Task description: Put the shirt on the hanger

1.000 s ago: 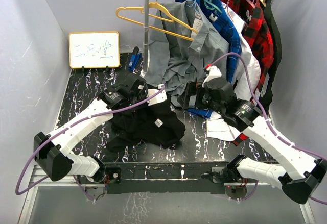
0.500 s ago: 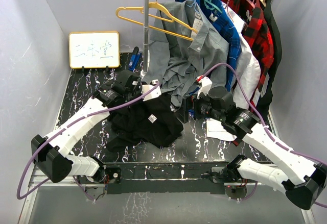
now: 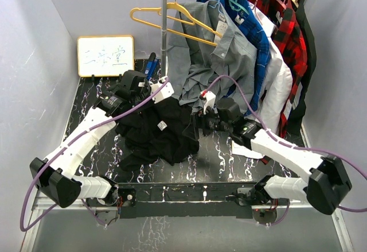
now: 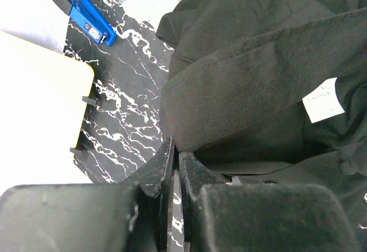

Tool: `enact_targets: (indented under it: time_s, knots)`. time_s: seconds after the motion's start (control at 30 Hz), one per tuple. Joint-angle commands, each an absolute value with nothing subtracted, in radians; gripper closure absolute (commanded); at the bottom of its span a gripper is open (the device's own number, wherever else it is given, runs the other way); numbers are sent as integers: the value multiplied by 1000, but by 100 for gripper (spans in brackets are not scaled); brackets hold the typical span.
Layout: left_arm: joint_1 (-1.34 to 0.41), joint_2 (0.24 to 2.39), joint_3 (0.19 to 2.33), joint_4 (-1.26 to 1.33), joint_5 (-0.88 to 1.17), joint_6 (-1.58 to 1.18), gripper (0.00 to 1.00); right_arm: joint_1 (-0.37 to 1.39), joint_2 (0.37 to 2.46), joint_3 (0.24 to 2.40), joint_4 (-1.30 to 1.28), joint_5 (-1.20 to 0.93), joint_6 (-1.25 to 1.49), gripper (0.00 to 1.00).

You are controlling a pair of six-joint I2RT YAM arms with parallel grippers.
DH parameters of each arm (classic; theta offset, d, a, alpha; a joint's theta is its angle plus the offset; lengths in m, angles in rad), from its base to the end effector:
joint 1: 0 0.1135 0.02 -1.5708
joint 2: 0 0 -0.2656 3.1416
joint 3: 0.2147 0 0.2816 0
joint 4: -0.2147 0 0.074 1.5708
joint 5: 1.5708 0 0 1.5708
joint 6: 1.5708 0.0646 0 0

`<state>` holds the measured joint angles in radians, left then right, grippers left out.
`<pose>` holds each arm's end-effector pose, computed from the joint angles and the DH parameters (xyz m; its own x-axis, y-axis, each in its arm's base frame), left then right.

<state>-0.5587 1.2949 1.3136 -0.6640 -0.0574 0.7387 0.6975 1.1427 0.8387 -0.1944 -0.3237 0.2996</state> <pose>0.2837 -0.1730 0.3509 -0.0469 0.8221 -0.5674 0.7059 0.4292 0.5634 0.2236 0.2142 0.2654 -0.5930 -0.1318 -0.7943 -0.6783 0.6134 0.4045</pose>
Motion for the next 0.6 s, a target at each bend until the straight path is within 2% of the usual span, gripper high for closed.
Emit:
enact_targets:
  time_s: [0.0, 0.13, 0.2, 0.3, 0.4, 0.47, 0.5, 0.57]
  knots:
    - [-551, 1246, 1333, -688, -20, 717, 100, 679, 1172, 759, 158, -446, 479, 29]
    - [-545, 1247, 1333, -686, -8, 710, 100, 674, 1231, 745, 295, -484, 545, 28]
    - [-545, 1250, 1332, -685, -4, 709, 100, 671, 1263, 747, 351, -521, 572, 32]
    - [-544, 1253, 1326, -681, 2, 707, 100, 666, 1312, 747, 445, -570, 623, 52]
    - [-545, 1255, 1324, -680, 5, 705, 100, 664, 1361, 747, 516, -601, 663, 80]
    - [-544, 1253, 1325, -682, 8, 706, 100, 660, 1394, 742, 552, -616, 679, 96]
    - [-543, 1254, 1325, -685, 9, 706, 100, 654, 1414, 738, 572, -624, 689, 100]
    - [-543, 1252, 1327, -690, 12, 707, 100, 629, 1441, 707, 641, -655, 726, 100]
